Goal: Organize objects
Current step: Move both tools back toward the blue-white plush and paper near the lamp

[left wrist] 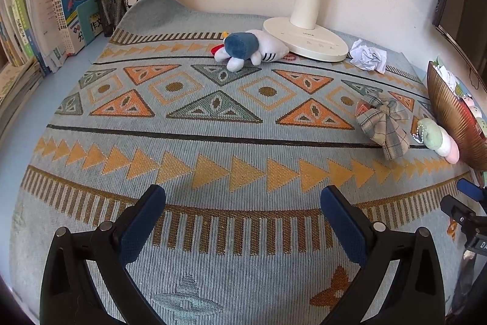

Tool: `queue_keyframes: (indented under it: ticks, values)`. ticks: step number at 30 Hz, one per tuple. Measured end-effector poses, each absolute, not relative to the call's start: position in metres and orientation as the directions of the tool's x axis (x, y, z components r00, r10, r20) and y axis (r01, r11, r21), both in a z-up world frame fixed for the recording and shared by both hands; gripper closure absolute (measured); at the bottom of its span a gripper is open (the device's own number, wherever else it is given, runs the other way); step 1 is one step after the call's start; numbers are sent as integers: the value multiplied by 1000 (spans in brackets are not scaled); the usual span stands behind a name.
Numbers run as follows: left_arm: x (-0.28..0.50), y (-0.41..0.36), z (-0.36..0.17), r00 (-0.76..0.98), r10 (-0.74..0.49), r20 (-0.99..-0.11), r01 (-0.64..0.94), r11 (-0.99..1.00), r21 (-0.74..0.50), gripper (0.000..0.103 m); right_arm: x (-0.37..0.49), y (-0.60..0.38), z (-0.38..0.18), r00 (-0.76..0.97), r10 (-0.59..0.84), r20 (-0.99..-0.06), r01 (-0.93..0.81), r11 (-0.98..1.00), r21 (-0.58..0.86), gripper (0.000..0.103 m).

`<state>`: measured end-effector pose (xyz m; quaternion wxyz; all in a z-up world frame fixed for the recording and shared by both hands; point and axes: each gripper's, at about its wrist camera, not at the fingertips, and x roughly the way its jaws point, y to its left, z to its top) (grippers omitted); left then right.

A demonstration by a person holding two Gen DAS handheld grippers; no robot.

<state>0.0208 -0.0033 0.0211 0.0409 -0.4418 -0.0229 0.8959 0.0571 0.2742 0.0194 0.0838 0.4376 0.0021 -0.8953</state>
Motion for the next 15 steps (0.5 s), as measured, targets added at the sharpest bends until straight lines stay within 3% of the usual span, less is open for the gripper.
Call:
queue_keyframes:
  ticks: [15]
  values:
    - [21, -5, 20, -606, 94, -790, -53, -996, -78, 1, 59, 273, 21, -604, -156, -781, 159, -985, 74, 5]
